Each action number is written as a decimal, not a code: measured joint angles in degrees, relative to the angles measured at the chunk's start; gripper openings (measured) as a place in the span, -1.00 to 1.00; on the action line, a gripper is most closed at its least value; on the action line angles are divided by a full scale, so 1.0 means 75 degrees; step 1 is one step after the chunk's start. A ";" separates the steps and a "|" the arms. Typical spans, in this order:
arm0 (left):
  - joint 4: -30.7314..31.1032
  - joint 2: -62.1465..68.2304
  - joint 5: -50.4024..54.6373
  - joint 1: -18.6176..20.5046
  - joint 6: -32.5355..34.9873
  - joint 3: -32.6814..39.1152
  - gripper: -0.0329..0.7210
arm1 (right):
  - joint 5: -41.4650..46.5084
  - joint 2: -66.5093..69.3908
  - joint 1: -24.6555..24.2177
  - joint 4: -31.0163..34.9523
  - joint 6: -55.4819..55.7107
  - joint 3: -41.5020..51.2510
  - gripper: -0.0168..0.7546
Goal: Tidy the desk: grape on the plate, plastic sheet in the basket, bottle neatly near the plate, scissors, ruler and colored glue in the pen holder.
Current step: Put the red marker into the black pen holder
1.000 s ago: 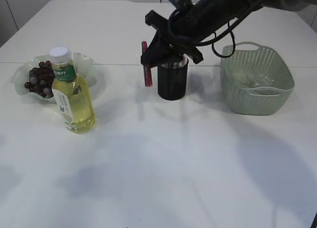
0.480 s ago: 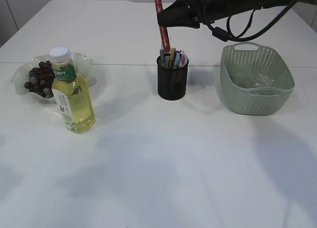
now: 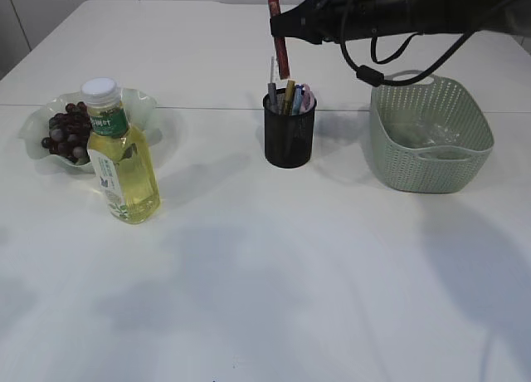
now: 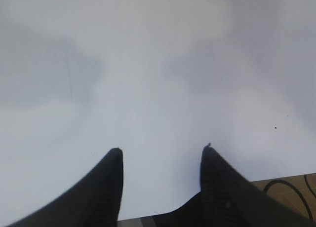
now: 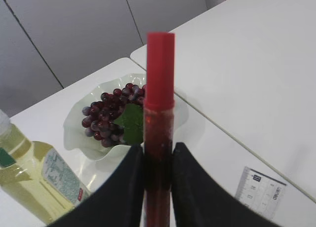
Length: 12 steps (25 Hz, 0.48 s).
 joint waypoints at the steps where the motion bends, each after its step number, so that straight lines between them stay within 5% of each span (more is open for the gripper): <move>1: 0.0000 0.0000 0.0000 0.0000 0.0000 0.0000 0.07 | -0.0025 0.0129 0.0000 0.0208 -0.0214 0.0000 -0.54; 12: 0.0000 0.0000 0.0016 0.0000 0.0000 0.0000 0.07 | -0.0253 0.0911 0.0000 0.0984 -0.1684 0.0000 -0.54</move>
